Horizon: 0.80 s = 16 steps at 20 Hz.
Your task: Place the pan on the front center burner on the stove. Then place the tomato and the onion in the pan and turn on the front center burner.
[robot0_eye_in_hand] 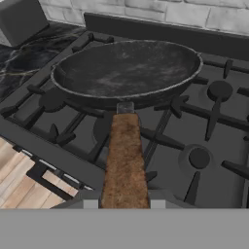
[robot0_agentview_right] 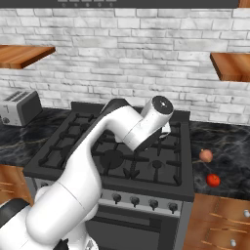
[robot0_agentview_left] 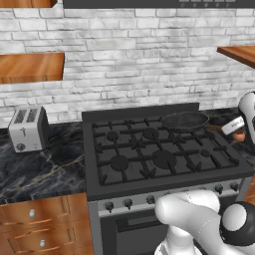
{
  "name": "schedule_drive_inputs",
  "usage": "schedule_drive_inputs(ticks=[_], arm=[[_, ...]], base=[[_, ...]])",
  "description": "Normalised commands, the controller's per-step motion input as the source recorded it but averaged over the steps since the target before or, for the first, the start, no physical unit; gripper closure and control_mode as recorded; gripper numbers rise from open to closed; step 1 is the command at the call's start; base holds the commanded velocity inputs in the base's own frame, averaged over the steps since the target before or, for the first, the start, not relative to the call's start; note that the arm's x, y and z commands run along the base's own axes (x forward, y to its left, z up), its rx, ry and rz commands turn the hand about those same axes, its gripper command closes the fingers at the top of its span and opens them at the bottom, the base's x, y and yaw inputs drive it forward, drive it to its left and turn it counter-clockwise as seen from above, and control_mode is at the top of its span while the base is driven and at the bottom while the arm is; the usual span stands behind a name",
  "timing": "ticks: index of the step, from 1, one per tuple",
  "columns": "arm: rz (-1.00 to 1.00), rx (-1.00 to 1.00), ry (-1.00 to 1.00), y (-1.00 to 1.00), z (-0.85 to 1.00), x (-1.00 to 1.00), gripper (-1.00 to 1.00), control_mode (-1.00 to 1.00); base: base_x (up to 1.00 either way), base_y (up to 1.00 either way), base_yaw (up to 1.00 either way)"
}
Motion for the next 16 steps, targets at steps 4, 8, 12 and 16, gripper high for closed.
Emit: schedule_drive_inputs(ticks=[4,8,12,16], arm=[[0.24,0.06,0.08,0.09,-0.01,-0.04,1.0,-1.0],[0.23,0.06,0.05,0.07,-0.14,-0.02,1.0,-1.0],[0.2,0.04,0.01,0.02,-0.29,-0.04,1.0,-1.0],[0.16,0.01,0.0,0.02,-0.28,0.0,1.0,-1.0]], base=[[0.0,0.0,0.0],[0.0,0.0,0.0],[0.0,0.0,0.0],[0.0,0.0,0.0]])
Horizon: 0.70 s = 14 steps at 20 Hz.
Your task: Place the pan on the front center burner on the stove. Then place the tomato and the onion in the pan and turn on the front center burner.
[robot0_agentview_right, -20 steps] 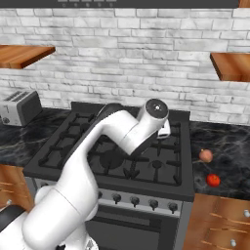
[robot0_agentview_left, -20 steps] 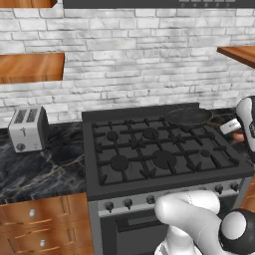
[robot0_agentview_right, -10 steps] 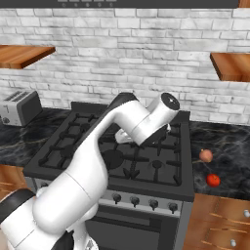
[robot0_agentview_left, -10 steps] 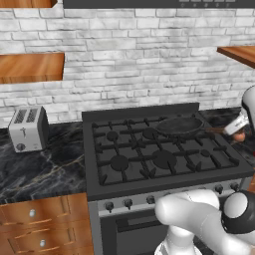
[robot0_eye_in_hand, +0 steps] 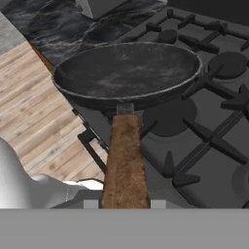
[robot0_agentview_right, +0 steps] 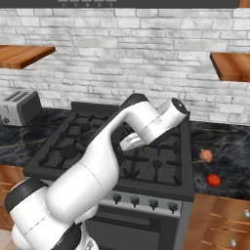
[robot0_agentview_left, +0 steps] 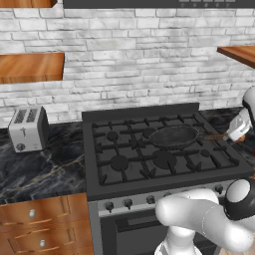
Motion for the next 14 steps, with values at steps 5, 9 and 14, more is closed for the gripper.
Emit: schedule_drive_inputs(ticks=[5,9,14], arm=[[0.13,0.0,0.0,0.01,-0.22,0.0,1.0,-1.0],[0.11,0.0,0.0,0.0,-0.22,0.0,1.0,-1.0],[0.08,0.0,0.0,0.0,-0.19,0.0,1.0,-1.0]], base=[[0.0,0.0,0.0],[0.0,0.0,0.0],[0.0,0.0,0.0]])
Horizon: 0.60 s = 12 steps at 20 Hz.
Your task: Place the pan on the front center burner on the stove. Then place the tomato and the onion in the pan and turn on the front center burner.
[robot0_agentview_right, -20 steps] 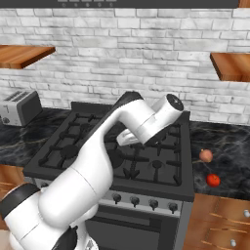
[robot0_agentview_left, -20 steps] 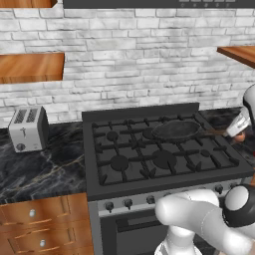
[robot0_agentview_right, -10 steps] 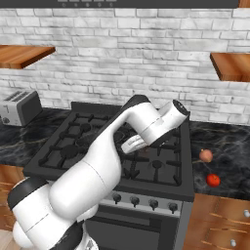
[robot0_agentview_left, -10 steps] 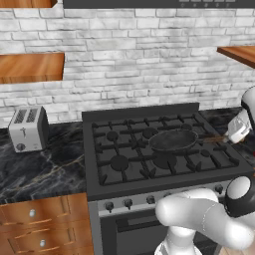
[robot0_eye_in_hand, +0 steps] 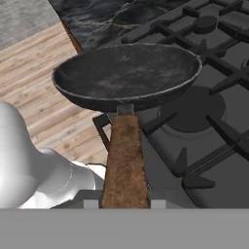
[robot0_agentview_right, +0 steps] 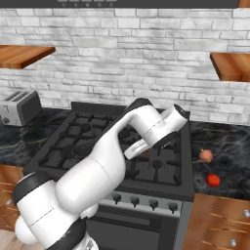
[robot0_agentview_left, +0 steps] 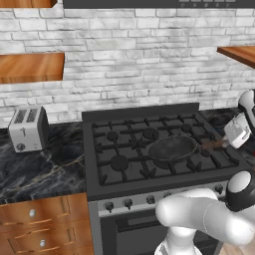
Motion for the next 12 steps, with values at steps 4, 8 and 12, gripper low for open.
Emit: schedule_drive_inputs(ticks=[4,8,12], arm=[[0.05,0.0,0.0,0.0,-0.16,0.0,1.0,-1.0],[0.04,0.0,0.0,0.0,-0.11,0.05,1.0,-1.0],[0.01,0.0,0.0,0.0,-0.01,0.23,1.0,-1.0]], base=[[0.0,0.0,0.0],[0.0,0.0,0.0],[0.0,0.0,0.0]])
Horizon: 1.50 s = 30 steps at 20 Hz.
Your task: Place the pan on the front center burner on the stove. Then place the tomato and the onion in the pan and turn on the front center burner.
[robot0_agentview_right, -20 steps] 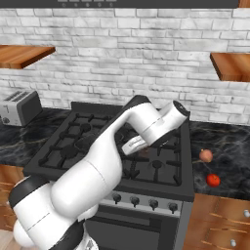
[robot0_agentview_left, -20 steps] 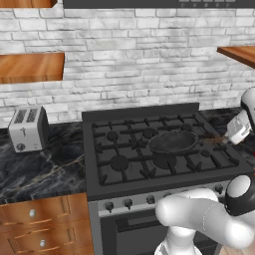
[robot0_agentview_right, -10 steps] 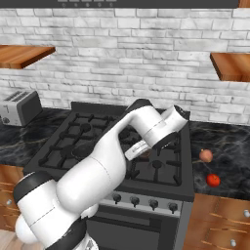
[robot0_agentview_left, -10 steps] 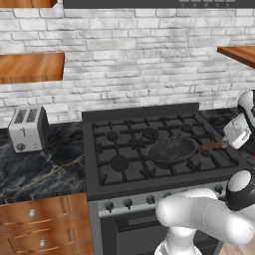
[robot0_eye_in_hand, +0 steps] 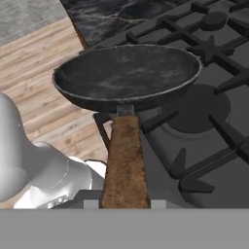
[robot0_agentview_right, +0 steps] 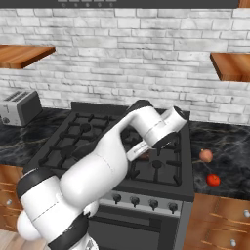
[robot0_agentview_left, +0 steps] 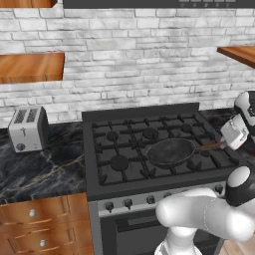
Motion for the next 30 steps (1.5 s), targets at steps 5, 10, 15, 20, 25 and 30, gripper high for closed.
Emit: schedule_drive_inputs(ticks=[5,10,15,20,25,30], arm=[[0.0,0.0,0.0,0.0,0.0,0.31,1.0,-1.0],[0.0,0.0,-0.01,-0.04,-0.03,0.36,1.0,-1.0],[0.0,0.0,-0.04,-0.18,-0.19,0.25,1.0,-1.0],[0.0,0.0,-0.01,-0.23,-0.33,0.17,1.0,-1.0],[0.0,0.0,0.0,-0.02,-0.33,0.29,1.0,-1.0],[0.0,0.0,0.0,-0.01,-0.42,0.27,1.0,-1.0]], base=[[0.0,0.0,0.0],[0.0,0.0,0.0],[0.0,0.0,0.0],[0.0,0.0,0.0],[0.0,0.0,0.0],[0.0,0.0,0.0]])
